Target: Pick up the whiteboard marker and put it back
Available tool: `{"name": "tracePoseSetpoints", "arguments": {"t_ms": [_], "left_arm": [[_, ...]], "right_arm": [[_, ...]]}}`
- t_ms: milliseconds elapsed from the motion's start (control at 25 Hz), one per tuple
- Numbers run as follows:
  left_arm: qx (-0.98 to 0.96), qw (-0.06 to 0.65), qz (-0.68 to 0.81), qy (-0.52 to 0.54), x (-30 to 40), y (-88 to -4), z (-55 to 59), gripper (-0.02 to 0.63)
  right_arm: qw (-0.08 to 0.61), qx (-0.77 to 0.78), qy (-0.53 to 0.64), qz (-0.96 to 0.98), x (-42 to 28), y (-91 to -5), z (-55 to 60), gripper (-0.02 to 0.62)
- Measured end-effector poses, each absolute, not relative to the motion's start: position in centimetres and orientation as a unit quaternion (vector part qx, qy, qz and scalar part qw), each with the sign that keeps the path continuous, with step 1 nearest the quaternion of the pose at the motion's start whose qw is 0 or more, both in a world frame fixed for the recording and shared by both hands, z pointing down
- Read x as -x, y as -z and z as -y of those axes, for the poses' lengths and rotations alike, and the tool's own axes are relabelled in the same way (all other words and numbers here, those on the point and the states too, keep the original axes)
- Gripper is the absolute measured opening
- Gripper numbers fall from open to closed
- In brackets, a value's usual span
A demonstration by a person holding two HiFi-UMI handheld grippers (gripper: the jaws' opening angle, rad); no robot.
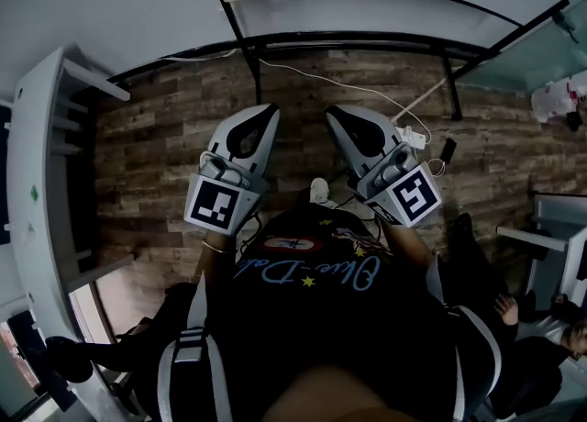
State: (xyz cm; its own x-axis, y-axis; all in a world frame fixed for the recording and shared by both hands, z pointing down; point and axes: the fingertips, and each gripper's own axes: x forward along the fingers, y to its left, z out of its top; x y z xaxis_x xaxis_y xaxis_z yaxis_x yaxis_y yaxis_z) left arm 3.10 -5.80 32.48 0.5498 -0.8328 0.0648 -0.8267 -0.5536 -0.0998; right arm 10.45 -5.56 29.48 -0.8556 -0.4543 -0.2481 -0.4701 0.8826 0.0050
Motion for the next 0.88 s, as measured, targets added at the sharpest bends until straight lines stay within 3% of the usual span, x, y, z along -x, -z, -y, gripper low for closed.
{"name": "tracePoseSetpoints", "arguments": {"t_ms": [880], "left_arm": [[0.856, 0.031, -0.512, 0.066, -4.6, -32.8, 11.3, -0.006]], "right_arm": [[0.120, 0.197, -0.021, -0.973, -11.8, -30.0, 12.1, 0.029]]}}
